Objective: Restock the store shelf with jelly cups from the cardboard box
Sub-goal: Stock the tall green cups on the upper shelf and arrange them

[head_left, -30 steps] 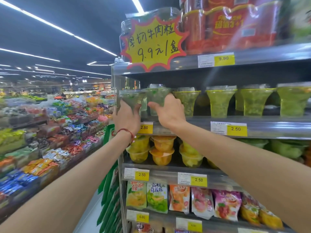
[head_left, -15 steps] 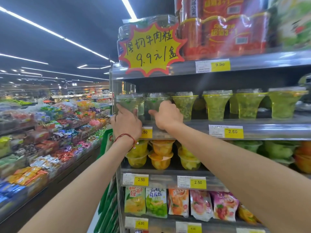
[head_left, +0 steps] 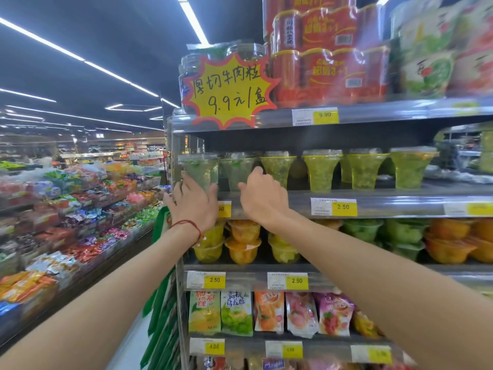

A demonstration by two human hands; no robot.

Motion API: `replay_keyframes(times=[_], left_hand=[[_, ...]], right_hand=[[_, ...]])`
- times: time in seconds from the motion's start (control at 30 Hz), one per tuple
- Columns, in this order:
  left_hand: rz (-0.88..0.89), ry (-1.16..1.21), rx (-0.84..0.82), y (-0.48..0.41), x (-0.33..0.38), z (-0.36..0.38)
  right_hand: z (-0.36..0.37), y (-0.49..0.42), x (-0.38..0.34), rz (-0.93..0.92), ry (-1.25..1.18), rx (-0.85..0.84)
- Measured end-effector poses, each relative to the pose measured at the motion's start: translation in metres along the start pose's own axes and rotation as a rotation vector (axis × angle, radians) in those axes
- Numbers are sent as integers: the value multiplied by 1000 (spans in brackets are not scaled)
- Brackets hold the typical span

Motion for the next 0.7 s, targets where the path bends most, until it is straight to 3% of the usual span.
replay_keyframes(times=[0.13, 0.33, 0.43, 0.7], left_hand=[[81, 128, 42, 32, 8, 7], [295, 369, 111, 97, 1, 15], [349, 405, 26, 134, -13, 30], [252, 390, -265, 242, -73, 75]], right_hand=[[-5, 30, -5, -79, 3, 32], [10, 89, 8, -131, -215, 54], [34, 128, 21, -100, -281, -2], [101, 241, 49, 30, -491, -249]])
Point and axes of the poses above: each hand's wrist, its own y-axis away from the middle knuckle, its own z-axis out of the palm, x = y × z, the point moved 6 cm from there along -y, towards the middle knuckle, and after that the axes turned 3 degrees about -z, right-handed, at the moved point
